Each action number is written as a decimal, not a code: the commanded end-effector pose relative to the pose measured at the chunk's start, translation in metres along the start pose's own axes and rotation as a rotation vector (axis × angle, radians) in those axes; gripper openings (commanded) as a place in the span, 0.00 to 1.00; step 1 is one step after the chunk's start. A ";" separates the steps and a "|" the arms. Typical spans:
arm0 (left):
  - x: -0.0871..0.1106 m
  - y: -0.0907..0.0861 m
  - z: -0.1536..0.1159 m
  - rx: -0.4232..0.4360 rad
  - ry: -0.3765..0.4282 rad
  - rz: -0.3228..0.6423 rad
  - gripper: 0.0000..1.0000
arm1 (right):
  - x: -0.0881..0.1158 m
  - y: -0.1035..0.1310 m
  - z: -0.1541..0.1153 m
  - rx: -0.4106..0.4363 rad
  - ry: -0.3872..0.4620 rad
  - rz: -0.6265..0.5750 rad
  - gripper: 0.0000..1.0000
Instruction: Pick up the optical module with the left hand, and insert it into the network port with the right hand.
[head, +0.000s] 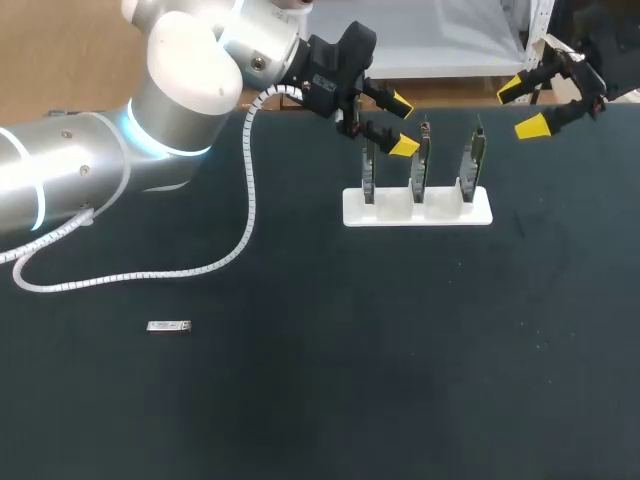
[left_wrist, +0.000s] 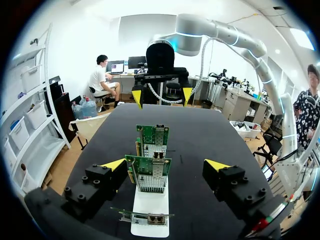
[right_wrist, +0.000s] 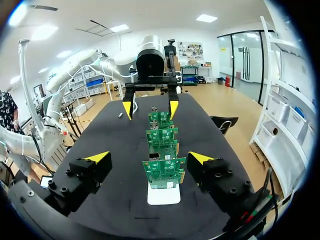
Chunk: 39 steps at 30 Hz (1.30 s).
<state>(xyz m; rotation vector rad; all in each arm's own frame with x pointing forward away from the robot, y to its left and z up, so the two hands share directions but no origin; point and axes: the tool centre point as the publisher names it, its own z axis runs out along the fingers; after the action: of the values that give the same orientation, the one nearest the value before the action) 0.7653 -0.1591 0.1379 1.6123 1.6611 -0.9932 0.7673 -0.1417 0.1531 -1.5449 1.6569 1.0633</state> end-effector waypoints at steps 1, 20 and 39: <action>-0.001 0.001 0.000 0.001 0.003 -0.001 1.00 | 0.000 -0.002 0.000 -0.003 -0.001 0.000 1.00; -0.045 0.007 -0.053 -0.099 -0.070 0.145 1.00 | 0.000 -0.002 0.000 -0.003 -0.001 0.000 1.00; -0.005 -0.043 -0.200 -0.319 0.180 0.201 1.00 | 0.000 -0.002 0.000 -0.003 -0.001 0.000 1.00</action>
<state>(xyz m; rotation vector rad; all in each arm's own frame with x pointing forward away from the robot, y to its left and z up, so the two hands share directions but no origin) 0.7751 -0.0284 0.2375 1.7187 1.6170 -0.5761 0.7673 -0.1417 0.1531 -1.5450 1.6569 1.0635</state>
